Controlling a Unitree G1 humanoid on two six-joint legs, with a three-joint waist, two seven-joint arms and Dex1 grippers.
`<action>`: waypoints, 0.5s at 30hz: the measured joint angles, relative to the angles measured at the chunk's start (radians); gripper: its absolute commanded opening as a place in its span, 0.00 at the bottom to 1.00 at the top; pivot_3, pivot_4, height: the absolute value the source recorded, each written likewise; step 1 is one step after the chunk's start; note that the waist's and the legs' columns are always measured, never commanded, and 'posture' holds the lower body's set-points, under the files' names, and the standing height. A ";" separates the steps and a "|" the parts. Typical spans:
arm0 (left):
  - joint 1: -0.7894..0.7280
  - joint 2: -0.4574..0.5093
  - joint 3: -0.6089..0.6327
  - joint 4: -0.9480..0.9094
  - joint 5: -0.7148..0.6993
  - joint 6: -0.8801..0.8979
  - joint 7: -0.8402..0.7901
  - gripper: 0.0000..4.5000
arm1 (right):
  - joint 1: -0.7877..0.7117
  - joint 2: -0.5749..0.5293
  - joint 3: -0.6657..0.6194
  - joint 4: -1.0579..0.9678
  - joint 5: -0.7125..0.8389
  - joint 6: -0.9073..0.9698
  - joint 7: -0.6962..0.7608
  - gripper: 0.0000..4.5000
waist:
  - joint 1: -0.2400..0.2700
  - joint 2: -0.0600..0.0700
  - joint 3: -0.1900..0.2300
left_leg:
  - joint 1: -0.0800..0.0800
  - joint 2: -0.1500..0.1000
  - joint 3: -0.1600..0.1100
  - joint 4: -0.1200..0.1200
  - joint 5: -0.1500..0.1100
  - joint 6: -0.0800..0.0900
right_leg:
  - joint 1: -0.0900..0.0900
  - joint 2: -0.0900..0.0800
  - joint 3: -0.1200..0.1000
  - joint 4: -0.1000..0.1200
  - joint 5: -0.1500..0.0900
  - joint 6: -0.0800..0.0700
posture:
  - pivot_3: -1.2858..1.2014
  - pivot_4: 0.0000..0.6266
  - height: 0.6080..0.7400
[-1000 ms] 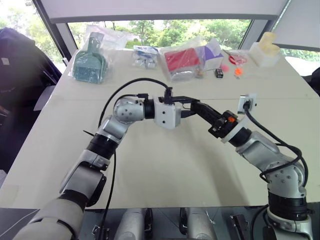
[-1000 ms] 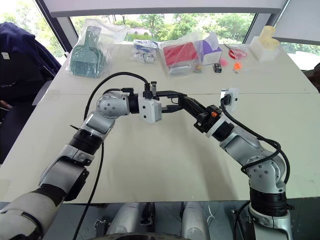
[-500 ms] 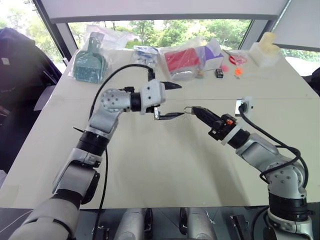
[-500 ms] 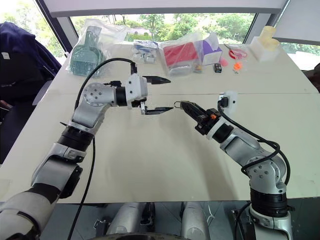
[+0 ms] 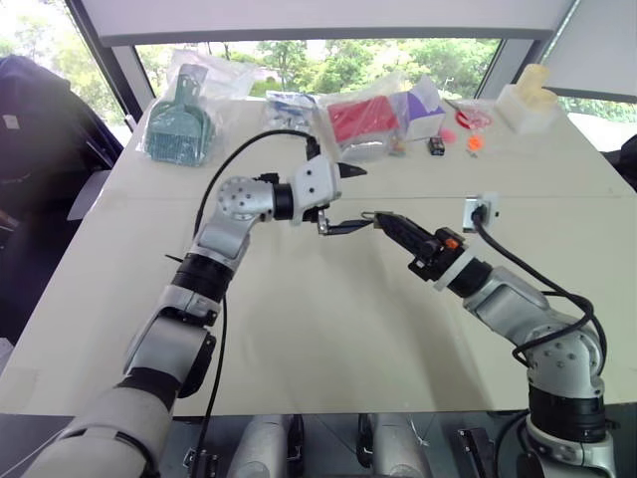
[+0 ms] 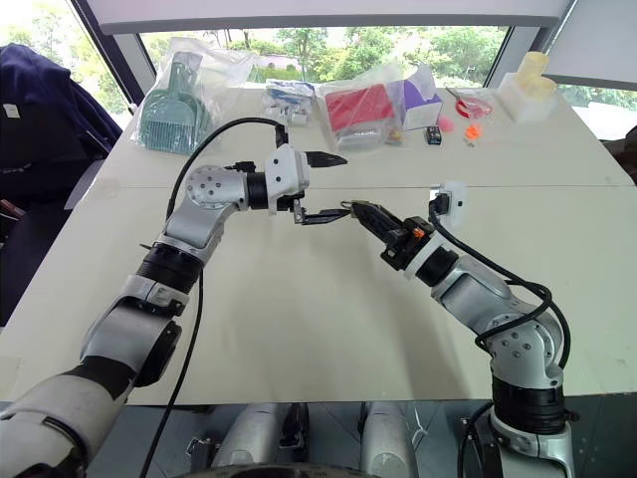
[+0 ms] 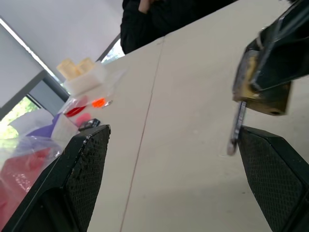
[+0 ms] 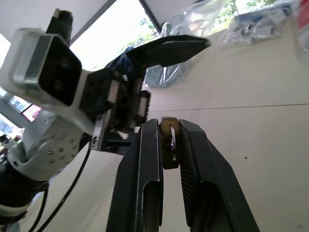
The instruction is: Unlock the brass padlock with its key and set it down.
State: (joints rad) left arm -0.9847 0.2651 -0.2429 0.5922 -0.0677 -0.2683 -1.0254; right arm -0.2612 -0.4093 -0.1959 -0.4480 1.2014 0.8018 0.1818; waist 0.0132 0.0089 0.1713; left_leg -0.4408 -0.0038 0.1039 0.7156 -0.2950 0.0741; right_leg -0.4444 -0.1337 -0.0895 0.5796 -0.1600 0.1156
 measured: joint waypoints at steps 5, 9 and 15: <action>-0.022 -0.022 0.000 0.060 0.030 -0.059 0.009 0.94 | 0.014 0.014 0.015 -0.013 0.004 0.001 -0.011 0.00 | -0.001 0.000 0.000 | 0.000 0.000 0.000 0.000 0.000 0.000 | 0.000 0.000 0.000 0.000 0.000 0.000 | 0.52 0.24 0.96; -0.033 -0.031 0.001 0.100 0.042 -0.088 0.037 0.94 | 0.018 0.028 0.018 -0.023 0.005 -0.001 -0.019 0.00 | -0.001 0.000 0.000 | 0.000 0.000 0.000 0.000 0.000 0.000 | 0.000 0.000 0.000 0.000 0.000 0.000 | 0.52 0.24 0.96; -0.045 -0.031 0.014 0.133 0.059 -0.119 0.100 0.94 | 0.027 0.037 0.031 -0.028 0.012 0.000 -0.023 0.00 | -0.001 0.000 0.000 | 0.000 0.000 0.000 0.000 0.000 0.000 | 0.000 0.000 0.000 0.000 0.000 0.000 | 0.52 0.24 0.96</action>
State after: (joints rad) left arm -1.0297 0.2340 -0.2286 0.7256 -0.0090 -0.3872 -0.9251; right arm -0.2346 -0.3727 -0.1649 -0.4758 1.2129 0.8016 0.1588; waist 0.0122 0.0088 0.1713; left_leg -0.4409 -0.0036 0.1039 0.7155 -0.2950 0.0742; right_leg -0.4448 -0.1340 -0.0895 0.5797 -0.1599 0.1157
